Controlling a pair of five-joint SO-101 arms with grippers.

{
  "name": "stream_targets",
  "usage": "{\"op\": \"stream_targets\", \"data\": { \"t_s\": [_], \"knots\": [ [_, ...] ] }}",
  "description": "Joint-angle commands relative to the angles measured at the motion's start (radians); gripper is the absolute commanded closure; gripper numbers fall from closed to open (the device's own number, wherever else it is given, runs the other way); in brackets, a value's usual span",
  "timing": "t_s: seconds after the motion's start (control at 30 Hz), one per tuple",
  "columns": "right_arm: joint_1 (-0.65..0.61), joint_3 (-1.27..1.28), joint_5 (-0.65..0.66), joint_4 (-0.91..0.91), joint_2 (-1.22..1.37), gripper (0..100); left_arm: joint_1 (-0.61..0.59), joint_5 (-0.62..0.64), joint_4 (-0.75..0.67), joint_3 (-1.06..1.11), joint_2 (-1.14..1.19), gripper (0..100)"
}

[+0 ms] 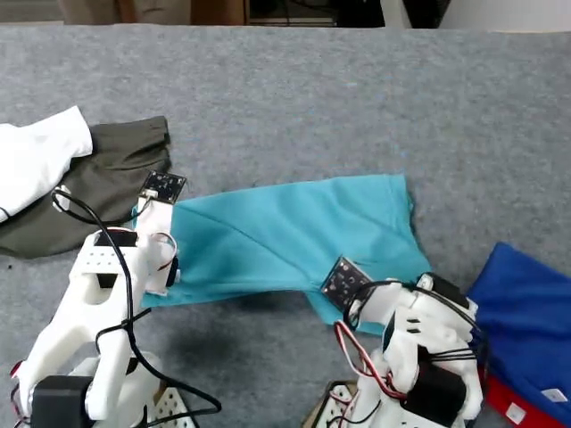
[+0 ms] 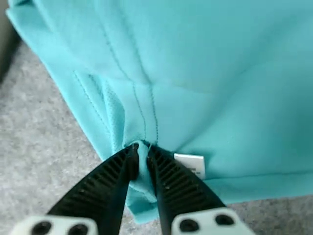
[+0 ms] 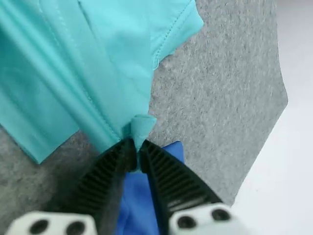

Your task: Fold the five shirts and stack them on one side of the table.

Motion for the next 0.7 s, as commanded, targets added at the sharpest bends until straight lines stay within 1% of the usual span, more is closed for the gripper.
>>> {"op": "stream_targets", "data": {
  "t_s": [0.0, 0.1, 0.13, 0.17, 0.23, 0.33, 0.4, 0.43, 0.5, 0.53, 0.6, 0.67],
  "knots": [
    [0.013, 0.015, 0.040, 0.074, -0.094, 81.5, -0.020, -0.011, 0.006, -0.038, -0.010, 94],
    [0.016, -0.001, 0.046, 0.077, -0.101, 65.7, -0.032, -0.032, 0.031, -0.044, -0.012, 84],
    [0.018, -0.015, 0.048, 0.080, -0.101, 62.2, -0.035, -0.034, 0.049, -0.060, -0.012, 82],
    [0.018, -0.030, 0.048, 0.080, -0.099, 61.1, -0.037, -0.035, 0.072, -0.084, -0.012, 80],
    [0.016, -0.065, 0.048, 0.074, -0.093, 63.6, -0.038, -0.035, 0.137, -0.133, -0.012, 80],
    [0.010, -0.097, 0.048, 0.064, -0.093, 70.7, -0.061, -0.037, 0.245, -0.242, -0.012, 80],
    [0.010, -0.090, 0.044, 0.023, -0.090, 78.5, -0.095, -0.037, 0.302, -0.338, -0.012, 80],
    [0.010, -0.077, 0.029, -0.005, -0.085, 83.9, -0.117, -0.035, 0.327, -0.387, -0.012, 81],
    [0.008, -0.054, -0.005, -0.061, -0.058, 95.6, -0.144, -0.035, 0.371, -0.483, -0.012, 84],
    [0.001, -0.047, -0.014, -0.091, -0.030, 99.6, -0.150, -0.035, 0.390, -0.523, -0.012, 86],
    [-0.030, -0.039, -0.041, -0.127, 0.051, 96.5, -0.147, -0.034, 0.413, -0.578, -0.012, 92],
    [-0.065, -0.047, -0.074, -0.157, 0.160, 94.1, -0.115, 0.000, 0.408, -0.600, -0.002, 98]
  ]
}}
